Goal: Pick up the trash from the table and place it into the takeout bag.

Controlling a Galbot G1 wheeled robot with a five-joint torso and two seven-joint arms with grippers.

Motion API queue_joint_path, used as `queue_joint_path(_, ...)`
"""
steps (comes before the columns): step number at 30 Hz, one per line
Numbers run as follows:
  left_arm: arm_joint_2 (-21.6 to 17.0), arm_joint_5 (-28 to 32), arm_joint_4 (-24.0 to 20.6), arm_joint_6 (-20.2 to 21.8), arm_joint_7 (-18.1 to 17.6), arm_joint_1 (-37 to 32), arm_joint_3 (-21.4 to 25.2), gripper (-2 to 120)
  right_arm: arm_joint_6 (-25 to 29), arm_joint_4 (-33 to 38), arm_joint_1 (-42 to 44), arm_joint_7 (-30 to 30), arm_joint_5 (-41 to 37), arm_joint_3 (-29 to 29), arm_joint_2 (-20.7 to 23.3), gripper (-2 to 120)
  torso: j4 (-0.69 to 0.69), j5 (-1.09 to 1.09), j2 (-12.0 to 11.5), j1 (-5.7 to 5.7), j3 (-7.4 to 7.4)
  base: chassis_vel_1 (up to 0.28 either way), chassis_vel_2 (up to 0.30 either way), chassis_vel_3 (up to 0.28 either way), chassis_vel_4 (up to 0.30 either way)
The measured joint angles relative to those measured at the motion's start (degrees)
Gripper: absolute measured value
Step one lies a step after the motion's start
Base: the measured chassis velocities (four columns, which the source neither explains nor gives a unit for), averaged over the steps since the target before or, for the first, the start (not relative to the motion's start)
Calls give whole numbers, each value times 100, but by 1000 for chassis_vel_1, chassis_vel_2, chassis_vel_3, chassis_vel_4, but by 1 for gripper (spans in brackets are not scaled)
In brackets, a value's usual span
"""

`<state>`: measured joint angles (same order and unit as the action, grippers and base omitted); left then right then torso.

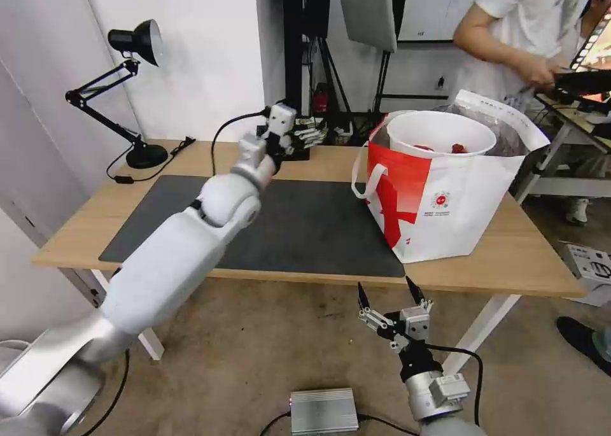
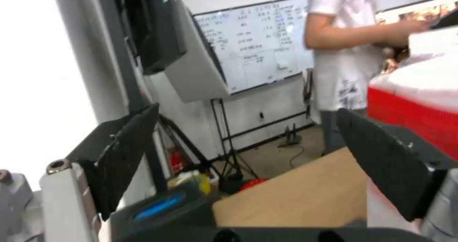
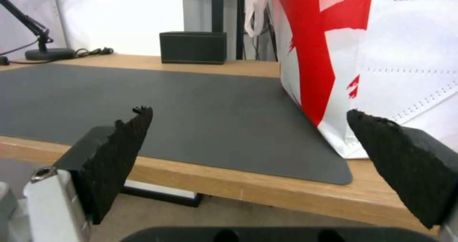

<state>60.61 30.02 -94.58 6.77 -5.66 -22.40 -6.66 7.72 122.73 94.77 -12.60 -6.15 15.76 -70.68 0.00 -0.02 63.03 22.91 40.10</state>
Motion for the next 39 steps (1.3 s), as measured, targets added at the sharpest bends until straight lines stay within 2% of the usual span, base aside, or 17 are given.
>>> queue_joint_path(8, -398, -277, -687, 42, 238, -1265, 1099, 100, 0, 0, 0, 0, 0, 0, 0, 100, 1, 1, 0, 0, 0, 0, 0, 0, 0)
queue_joint_path(16, -489, -436, -1205, 61, 323, -2201, 1713, 100, 0, 0, 0, 0, 0, 0, 0, 100, 0, 1, 0, 0, 0, 0, 0, 0, 0)
queue_joint_path(21, -420, -594, -1517, 52, 458, -2999, 2273, 100, 0, 0, 0, 0, 0, 1, 0, 100, 0, 1, 0, 0, 0, 0, 0, 0, 0)
queue_joint_path(22, -420, -594, -1517, 52, 458, -2999, 2273, 100, 0, 0, 0, 0, 0, 1, 0, 100, 0, 1, 0, 0, 0, 0, 0, 0, 0)
queue_joint_path(25, -315, -685, -1704, 38, 548, -3582, 2738, 100, 0, 0, 0, 0, 0, 0, 0, 100, 1, 1, 0, -1, 0, 0, 0, 0, 0)
queue_joint_path(39, 196, -1012, -2042, -88, 848, -4744, 3586, 100, 0, 0, 0, 0, 0, 0, 0, 100, 0, 2, 0, 0, 0, 0, 0, 0, 0)
